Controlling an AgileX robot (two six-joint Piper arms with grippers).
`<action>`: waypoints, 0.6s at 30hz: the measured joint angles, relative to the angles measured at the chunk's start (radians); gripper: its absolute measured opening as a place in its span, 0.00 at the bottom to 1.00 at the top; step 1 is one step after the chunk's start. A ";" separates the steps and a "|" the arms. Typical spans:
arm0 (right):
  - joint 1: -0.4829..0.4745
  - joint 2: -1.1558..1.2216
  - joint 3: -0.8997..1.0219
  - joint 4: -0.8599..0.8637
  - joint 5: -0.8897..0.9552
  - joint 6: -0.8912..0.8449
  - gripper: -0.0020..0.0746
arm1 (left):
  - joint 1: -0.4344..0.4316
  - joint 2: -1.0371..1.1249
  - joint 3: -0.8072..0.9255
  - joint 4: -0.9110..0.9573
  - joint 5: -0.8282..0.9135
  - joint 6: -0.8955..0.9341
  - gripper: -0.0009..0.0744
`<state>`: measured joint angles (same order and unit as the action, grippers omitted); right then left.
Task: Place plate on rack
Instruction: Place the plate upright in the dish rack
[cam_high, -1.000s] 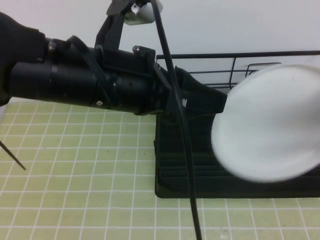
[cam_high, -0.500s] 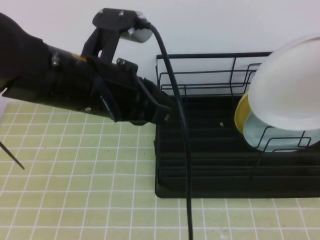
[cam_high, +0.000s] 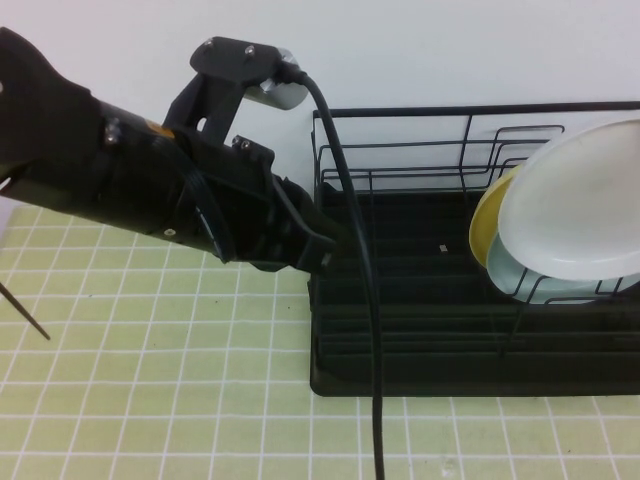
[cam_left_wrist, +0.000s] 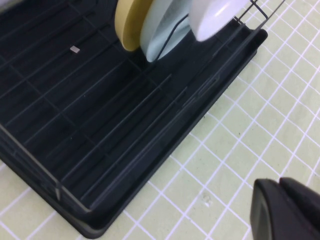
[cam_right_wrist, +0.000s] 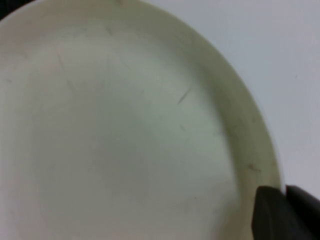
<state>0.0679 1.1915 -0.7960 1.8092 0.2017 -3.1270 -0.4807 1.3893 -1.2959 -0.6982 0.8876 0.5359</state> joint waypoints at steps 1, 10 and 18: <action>0.000 0.000 0.000 0.000 0.008 -0.008 0.02 | 0.000 0.000 0.000 0.000 0.005 0.000 0.01; 0.000 0.005 -0.018 0.000 0.010 -0.069 0.02 | 0.000 0.000 0.000 0.000 0.019 0.000 0.01; 0.000 0.056 -0.031 0.000 0.008 -0.108 0.02 | 0.000 0.000 0.000 0.000 0.044 0.000 0.01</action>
<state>0.0679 1.2479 -0.8269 1.8092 0.2098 -3.2352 -0.4807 1.3893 -1.2959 -0.6982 0.9318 0.5359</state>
